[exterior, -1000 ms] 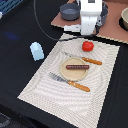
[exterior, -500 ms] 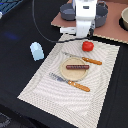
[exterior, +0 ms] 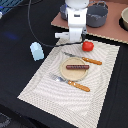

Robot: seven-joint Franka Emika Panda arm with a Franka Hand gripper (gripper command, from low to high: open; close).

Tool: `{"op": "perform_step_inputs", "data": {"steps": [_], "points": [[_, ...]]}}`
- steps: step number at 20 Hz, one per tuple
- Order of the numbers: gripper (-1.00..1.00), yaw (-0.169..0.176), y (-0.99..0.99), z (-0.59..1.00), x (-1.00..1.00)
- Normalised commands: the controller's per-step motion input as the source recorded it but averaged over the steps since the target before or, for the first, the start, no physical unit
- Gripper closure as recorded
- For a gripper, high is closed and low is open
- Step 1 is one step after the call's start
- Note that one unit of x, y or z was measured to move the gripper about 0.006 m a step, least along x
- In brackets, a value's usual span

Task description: Interact with the objects in diverse but meaningful ways.

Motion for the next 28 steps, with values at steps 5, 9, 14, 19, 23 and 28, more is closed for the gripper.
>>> {"op": "perform_step_inputs", "data": {"steps": [5,9,14,19,23,28], "points": [[1.00,0.000,0.18,-0.35,-0.50],[1.00,0.001,0.17,-0.25,-0.47],[1.00,0.003,0.16,-0.07,-0.27],[-1.00,0.010,0.17,0.00,-0.16],[-1.00,0.015,0.19,0.00,-0.06],[-1.00,0.010,0.22,0.17,0.01]]}}
